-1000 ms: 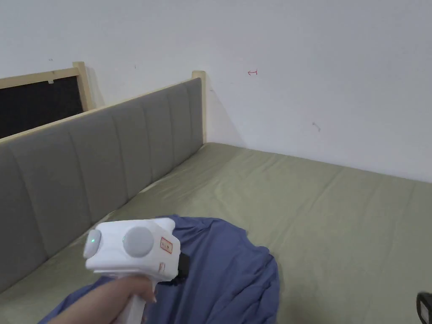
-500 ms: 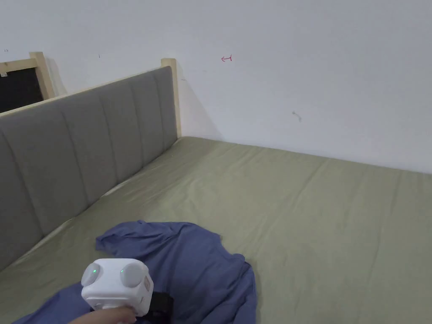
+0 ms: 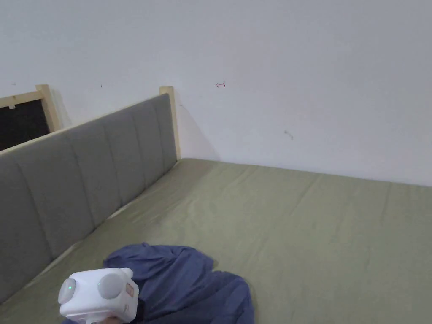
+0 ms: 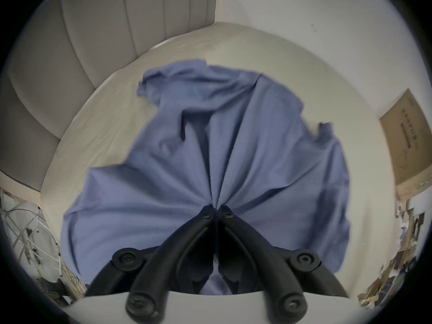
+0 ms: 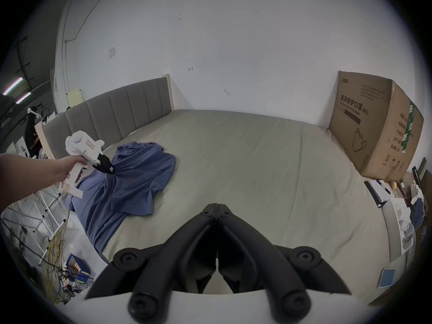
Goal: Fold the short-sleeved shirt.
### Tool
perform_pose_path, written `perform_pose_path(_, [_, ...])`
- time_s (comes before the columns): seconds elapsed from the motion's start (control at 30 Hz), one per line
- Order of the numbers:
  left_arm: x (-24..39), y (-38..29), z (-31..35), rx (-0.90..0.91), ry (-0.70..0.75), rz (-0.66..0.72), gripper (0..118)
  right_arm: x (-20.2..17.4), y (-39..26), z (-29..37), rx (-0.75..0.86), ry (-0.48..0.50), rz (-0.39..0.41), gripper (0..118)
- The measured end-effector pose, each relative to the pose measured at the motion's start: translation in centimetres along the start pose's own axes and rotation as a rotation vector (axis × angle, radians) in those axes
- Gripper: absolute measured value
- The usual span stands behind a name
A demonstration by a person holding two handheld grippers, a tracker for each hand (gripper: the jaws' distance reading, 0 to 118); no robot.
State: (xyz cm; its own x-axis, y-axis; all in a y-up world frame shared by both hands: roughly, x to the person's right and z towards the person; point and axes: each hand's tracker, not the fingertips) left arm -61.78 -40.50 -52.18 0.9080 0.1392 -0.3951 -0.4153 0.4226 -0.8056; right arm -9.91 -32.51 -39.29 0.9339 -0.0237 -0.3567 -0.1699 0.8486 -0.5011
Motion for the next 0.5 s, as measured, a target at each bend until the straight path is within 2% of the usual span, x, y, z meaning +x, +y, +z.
perform_pose_path(0.2, [1.6,4.0,13.6,0.135,-0.081,-0.217,0,1.2,0.9,5.5,0.095,-0.030,0.002,0])
perform_pose_path(0.33, [7.2,3.7,25.5,0.313,-0.203,-0.312,0,2.0,0.8,8.3,0.137,-0.065,-0.041,0])
perform_pose_path(0.5, [15.1,2.4,35.9,0.357,-0.381,-0.501,0,2.6,0.3,10.8,0.163,-0.065,-0.075,0])
